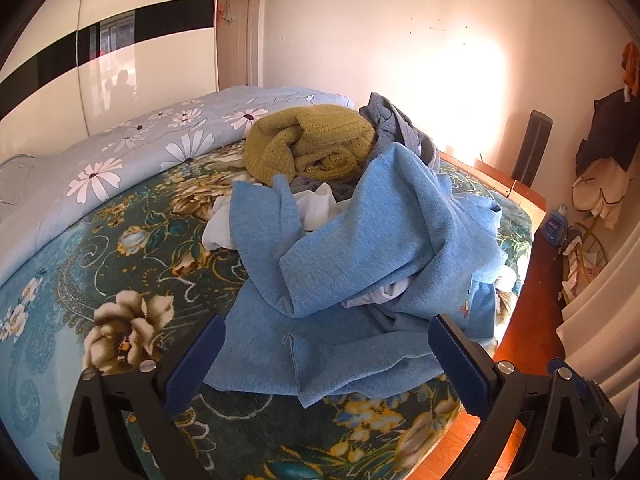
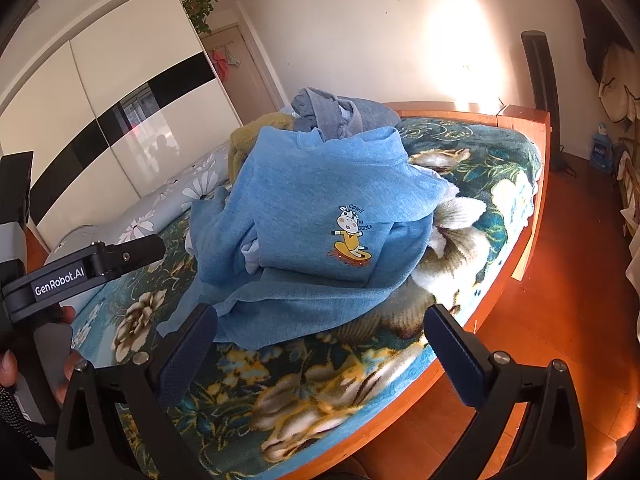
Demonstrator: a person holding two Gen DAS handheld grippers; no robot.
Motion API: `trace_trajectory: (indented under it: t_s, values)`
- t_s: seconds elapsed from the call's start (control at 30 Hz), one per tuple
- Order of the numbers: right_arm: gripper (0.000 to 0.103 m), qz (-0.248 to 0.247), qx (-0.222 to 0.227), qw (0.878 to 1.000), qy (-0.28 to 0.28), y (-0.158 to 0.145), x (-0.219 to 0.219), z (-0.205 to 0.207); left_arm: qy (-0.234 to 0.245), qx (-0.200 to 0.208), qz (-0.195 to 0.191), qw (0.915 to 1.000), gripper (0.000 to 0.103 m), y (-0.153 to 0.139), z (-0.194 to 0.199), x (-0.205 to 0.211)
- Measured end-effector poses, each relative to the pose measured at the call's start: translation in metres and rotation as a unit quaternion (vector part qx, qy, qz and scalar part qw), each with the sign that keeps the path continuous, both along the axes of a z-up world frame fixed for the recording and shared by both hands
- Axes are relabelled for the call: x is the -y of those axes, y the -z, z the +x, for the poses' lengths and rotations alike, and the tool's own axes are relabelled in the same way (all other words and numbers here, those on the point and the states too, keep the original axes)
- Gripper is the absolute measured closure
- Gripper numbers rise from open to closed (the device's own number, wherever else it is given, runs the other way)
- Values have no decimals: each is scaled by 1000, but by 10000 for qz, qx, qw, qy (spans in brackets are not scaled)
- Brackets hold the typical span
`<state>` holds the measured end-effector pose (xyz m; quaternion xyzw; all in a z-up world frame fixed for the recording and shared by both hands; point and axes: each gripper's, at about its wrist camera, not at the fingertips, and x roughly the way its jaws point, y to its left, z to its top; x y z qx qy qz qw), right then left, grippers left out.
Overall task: Fold clothes
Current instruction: 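Reach both grippers toward the light blue cow-print sweatshirt on the pile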
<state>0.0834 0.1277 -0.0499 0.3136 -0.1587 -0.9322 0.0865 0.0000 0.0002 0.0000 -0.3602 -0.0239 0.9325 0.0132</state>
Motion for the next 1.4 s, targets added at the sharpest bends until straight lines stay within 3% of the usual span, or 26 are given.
trace_trajectory:
  t_s: [0.17,1.1,1.4]
  values:
    - [0,27,81,10000,-44,1,1,-1,16,-6,-124,9999,0,-1,4,-2]
    - [0,15,344,9994,-65,13,0,-7,105,404,117,9991,0,15,-3,-2]
    - [0,-54,170,9998,-112,16,-2,-4,220,325,-177,9991,0,16,-1,-10]
